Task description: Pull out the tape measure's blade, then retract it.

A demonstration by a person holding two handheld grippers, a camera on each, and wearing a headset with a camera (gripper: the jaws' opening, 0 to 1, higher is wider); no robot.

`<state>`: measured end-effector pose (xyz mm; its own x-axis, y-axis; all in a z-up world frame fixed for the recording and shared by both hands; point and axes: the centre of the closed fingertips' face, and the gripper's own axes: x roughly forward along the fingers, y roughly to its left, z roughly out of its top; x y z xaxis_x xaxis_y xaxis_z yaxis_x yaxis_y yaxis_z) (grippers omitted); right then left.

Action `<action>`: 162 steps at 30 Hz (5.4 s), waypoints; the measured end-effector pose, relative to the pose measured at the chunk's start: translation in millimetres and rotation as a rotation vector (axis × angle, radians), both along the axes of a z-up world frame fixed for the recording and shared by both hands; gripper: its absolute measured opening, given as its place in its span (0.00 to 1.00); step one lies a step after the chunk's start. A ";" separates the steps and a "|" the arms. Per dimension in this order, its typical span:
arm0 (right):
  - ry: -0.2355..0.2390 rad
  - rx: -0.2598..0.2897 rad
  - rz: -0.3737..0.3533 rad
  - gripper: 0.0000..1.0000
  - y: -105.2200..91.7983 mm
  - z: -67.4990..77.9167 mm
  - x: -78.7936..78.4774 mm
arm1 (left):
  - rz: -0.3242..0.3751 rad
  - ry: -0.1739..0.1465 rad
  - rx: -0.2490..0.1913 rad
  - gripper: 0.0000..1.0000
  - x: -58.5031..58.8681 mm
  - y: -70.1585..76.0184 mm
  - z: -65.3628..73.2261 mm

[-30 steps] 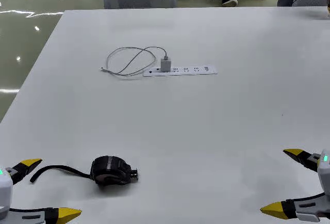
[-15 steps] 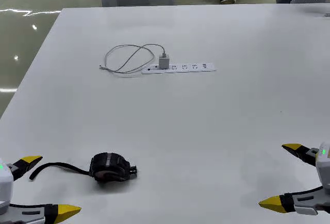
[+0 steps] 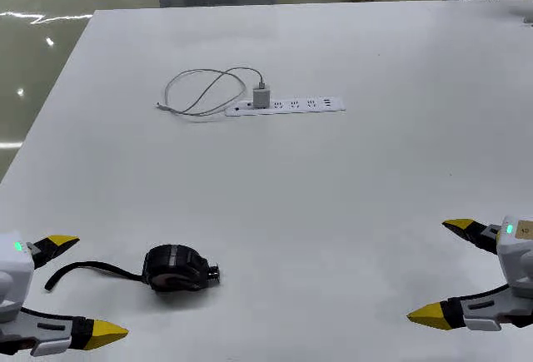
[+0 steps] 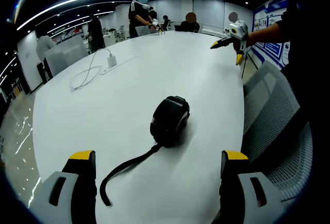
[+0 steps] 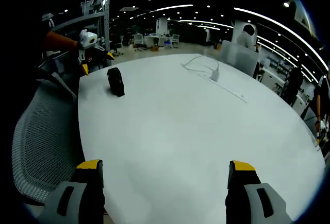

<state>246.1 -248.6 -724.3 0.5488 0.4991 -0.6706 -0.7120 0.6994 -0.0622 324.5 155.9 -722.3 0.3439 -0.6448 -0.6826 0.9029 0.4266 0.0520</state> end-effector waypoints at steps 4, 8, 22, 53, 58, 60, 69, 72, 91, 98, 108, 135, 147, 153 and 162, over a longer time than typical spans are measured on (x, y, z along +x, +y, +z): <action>-0.009 -0.008 0.013 0.99 3.4 2.8 4.0 | -0.062 -0.014 0.006 0.99 5.4 -11.7 4.5; -0.014 -0.001 0.024 0.99 7.9 7.1 7.8 | -0.129 -0.023 0.024 0.99 7.6 -24.3 6.9; -0.012 0.004 0.062 0.99 21.1 8.2 19.1 | -0.257 0.011 0.109 0.98 10.5 -44.8 2.6; -0.005 0.018 0.191 0.99 73.2 5.5 45.4 | -0.420 0.017 0.283 0.92 17.8 -79.5 -25.1; -0.008 0.019 0.208 0.99 83.2 5.1 48.8 | -0.456 0.028 0.296 0.93 16.6 -80.3 -31.6; -0.008 0.019 0.215 0.99 85.8 4.2 49.6 | -0.463 0.014 0.305 0.86 17.8 -80.3 -31.4; 0.005 0.035 0.231 0.99 97.8 -3.0 52.3 | -0.464 0.028 0.302 0.73 17.4 -85.1 -34.7; 0.000 0.041 0.238 0.99 102.8 -2.4 54.2 | -0.470 0.034 0.311 0.66 16.4 -86.1 -36.0; -0.010 0.046 0.300 0.99 130.1 -0.6 62.8 | -0.496 0.052 0.327 0.30 11.7 -90.1 -40.5; -0.008 0.049 0.317 0.99 142.1 -4.9 67.5 | -0.488 0.066 0.313 0.30 11.8 -89.8 -40.6; 0.015 0.064 0.359 0.99 174.0 -24.0 72.0 | -0.488 0.059 0.342 0.29 10.8 -89.8 -41.8; 0.031 0.087 0.451 0.81 233.1 -44.0 80.3 | -0.498 0.074 0.332 0.30 11.4 -89.0 -44.2; 0.019 0.087 0.479 0.61 242.6 -48.9 81.9 | -0.501 0.067 0.332 0.31 10.6 -89.8 -46.0; 0.025 0.062 0.519 0.53 252.1 -55.7 77.0 | -0.504 0.073 0.336 0.31 10.8 -89.8 -47.0; 0.044 0.059 0.555 0.39 269.7 -61.3 76.5 | -0.509 0.049 0.338 0.31 12.0 -89.4 -47.1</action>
<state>322.7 21.1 -785.6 0.1650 0.7427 -0.6490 -0.9754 0.2204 0.0042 336.5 66.5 -769.4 0.0127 -0.4646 -0.8854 0.9938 -0.0923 0.0627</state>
